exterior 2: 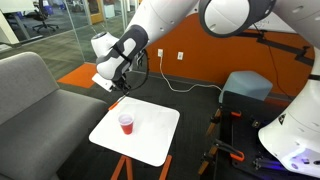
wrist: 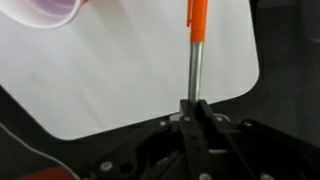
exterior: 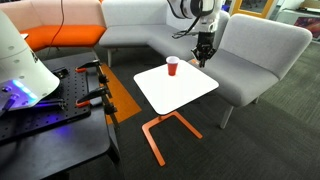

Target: Put the pen in the cup

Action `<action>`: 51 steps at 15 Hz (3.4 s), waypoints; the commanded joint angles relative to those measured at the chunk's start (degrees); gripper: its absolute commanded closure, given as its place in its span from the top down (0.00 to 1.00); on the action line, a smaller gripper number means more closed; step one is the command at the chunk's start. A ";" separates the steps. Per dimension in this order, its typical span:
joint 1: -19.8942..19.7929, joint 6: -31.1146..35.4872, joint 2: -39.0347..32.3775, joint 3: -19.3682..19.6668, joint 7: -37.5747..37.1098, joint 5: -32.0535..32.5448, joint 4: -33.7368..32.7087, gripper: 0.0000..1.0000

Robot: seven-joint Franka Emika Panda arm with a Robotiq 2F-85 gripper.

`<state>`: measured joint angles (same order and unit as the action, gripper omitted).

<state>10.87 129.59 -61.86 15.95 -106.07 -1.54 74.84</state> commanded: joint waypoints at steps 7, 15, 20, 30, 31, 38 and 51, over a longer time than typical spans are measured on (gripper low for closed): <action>8.41 -15.78 7.08 0.76 -1.18 17.88 5.06 0.03; 10.95 -15.58 10.06 -1.02 -1.92 23.13 9.11 0.03; 12.28 -15.30 9.26 -1.27 -4.39 26.28 9.89 0.03; 15.64 -14.59 5.50 -1.20 -12.50 34.75 9.70 0.03; 15.59 -13.81 5.65 -1.80 -13.52 35.79 10.04 0.03; 17.40 -12.42 5.43 -2.25 -17.67 40.19 10.48 0.03; 16.47 -10.88 5.27 -3.99 -21.66 42.94 11.24 0.73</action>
<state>27.72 117.09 -57.75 12.52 -125.46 40.35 84.77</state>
